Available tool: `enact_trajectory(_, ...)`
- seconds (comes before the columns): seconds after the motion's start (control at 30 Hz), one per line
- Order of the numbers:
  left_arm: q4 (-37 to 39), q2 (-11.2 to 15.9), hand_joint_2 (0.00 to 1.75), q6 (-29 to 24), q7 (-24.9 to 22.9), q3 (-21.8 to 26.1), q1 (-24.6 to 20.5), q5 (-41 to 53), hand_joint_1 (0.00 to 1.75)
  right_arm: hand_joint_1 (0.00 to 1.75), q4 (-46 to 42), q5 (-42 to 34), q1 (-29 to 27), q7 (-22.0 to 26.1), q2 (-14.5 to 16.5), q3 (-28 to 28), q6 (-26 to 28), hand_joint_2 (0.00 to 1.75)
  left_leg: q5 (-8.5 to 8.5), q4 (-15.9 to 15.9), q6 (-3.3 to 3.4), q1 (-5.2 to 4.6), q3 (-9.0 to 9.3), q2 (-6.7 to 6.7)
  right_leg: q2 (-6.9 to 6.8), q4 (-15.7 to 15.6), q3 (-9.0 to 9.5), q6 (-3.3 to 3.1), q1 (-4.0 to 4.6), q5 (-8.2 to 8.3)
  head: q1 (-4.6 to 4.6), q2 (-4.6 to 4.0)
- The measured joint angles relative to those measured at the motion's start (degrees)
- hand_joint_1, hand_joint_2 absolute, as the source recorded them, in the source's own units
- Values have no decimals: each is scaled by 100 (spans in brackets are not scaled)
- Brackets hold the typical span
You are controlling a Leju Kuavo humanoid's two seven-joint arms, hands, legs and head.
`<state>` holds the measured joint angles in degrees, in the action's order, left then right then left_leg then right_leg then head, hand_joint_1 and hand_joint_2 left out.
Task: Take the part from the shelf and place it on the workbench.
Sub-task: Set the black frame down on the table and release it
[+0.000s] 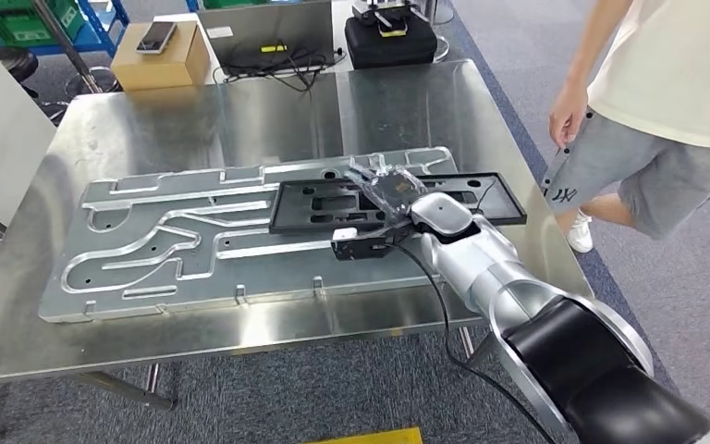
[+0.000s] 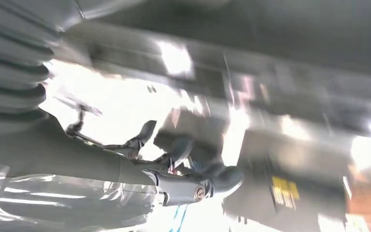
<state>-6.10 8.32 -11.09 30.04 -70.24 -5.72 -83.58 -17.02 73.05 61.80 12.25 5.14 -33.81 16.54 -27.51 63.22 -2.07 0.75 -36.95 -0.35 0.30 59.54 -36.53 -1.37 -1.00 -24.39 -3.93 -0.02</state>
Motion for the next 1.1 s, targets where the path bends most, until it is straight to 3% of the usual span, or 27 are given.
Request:
enact_trajectory(0.07,0,5,0,-22,-14,-8,-8,0,0,0,-89,-473,8,467,72,192,286,0,-356,764,-39,3,-344,3,-2,-1,7,-29,11,-5,0,0)
enact_trajectory(0.1,0,7,0,-16,-31,-18,-8,0,0,0,-149,-767,-1,773,105,332,384,0,-453,1068,-49,4,-493,4,-4,0,10,-33,19,-7,0,0)
enact_trajectory(0.13,0,6,0,-6,-52,-33,-7,0,0,0,-217,-1053,-14,1081,134,483,449,0,-441,1179,-49,4,-553,4,-6,1,13,-36,25,-11,0,0)
enact_trajectory(0.17,0,6,0,4,-76,-54,-5,0,0,0,-300,-1304,-22,1359,168,639,479,0,-320,1055,-41,3,-501,4,-6,2,20,-36,29,-14,0,0)
enact_trajectory(0.23,0,8,0,16,-108,-98,-11,0,0,0,-479,-1630,-19,1723,245,930,494,0,63,305,4,0,-144,4,-4,2,41,-25,33,-24,0,0)
enact_trajectory(0.3,0,10,0,17,-119,-130,-32,0,0,0,-618,-1750,-6,1850,302,1155,482,0,267,-328,71,-26,169,2,-2,3,49,18,49,-31,0,0)
enact_trajectory(0.4,0,10,0,16,-123,-138,-36,0,0,0,-722,-1781,-28,1873,326,1316,464,0,277,-459,134,-57,230,-7,-3,-16,50,92,57,-20,0,0)
enact_trajectory(0.57,0,10,0,16,-123,-139,-28,0,0,0,-758,-1784,-38,1879,332,1356,464,0,286,-469,162,-60,230,-9,-3,-33,59,122,56,-11,0,0)
enact_trajectory(0.6,0,9,0,17,-123,-140,-31,0,0,0,-788,-1788,-41,1880,334,1397,464,0,307,-498,200,-48,238,-5,-3,217,-48,147,56,-165,0,0)
enact_trajectory(0.7,0,8,0,20,-123,-140,-39,0,0,0,-862,-1799,-113,1881,337,1525,464,0,358,-567,299,-15,261,3,-7,1472,-619,210,59,-738,1,0)
enact_trajectory(0.73,0,8,0,20,-123,-140,-37,0,0,0,-864,-1799,-137,1881,337,1538,464,0,352,-559,297,-16,261,0,-7,1494,-634,205,59,-675,1,0)
enact_trajectory(0.8,0,8,0,20,-123,-140,-39,0,0,0,-890,-1799,-141,1881,337,1550,464,0,332,-531,278,-17,263,-7,-8,798,-308,167,63,-286,1,0)
enact_trajectory(0.87,0,7,0,20,-123,-140,-43,0,0,0,-920,-1799,-124,1881,340,1558,464,0,302,-488,236,-36,244,-9,-7,146,-1,119,84,-56,1,0)
enact_trajectory(1.0,0,7,0,20,-129,-142,-40,0,0,0,-938,-1797,-115,1882,353,1567,464,0,274,-471,127,-43,232,-9,-2,-54,75,27,94,-25,0,0)
enact_trajectory(1.03,0,7,0,20,-129,-142,-41,0,0,0,-946,-1797,-108,1882,360,1568,464,0,209,-390,96,-36,203,-6,-6,-78,91,-3,79,-15,-1,0)
enact_trajectory(1.1,0,12,0,20,-130,-142,-42,0,0,0,-961,-1799,-99,1884,375,1569,463,0,-82,118,37,-12,-14,1,-15,-109,121,-41,55,-7,-1,0)
